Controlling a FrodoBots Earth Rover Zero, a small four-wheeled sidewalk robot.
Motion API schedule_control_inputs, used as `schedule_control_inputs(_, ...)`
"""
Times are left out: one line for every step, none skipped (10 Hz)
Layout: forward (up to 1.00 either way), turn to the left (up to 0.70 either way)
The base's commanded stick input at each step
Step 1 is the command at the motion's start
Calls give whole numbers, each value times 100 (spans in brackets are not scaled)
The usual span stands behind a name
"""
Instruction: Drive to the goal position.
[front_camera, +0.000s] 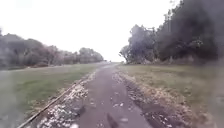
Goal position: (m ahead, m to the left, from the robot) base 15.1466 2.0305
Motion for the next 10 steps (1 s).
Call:
schedule_control_inputs(97,0)
schedule_control_inputs(99,0)
schedule_control_inputs(99,0)
schedule_control_inputs(100,0)
schedule_control_inputs(100,0)
schedule_control_inputs(100,0)
schedule_control_inputs(100,0)
schedule_control_inputs(100,0)
schedule_control_inputs(100,-40)
schedule_control_inputs(100,-40)
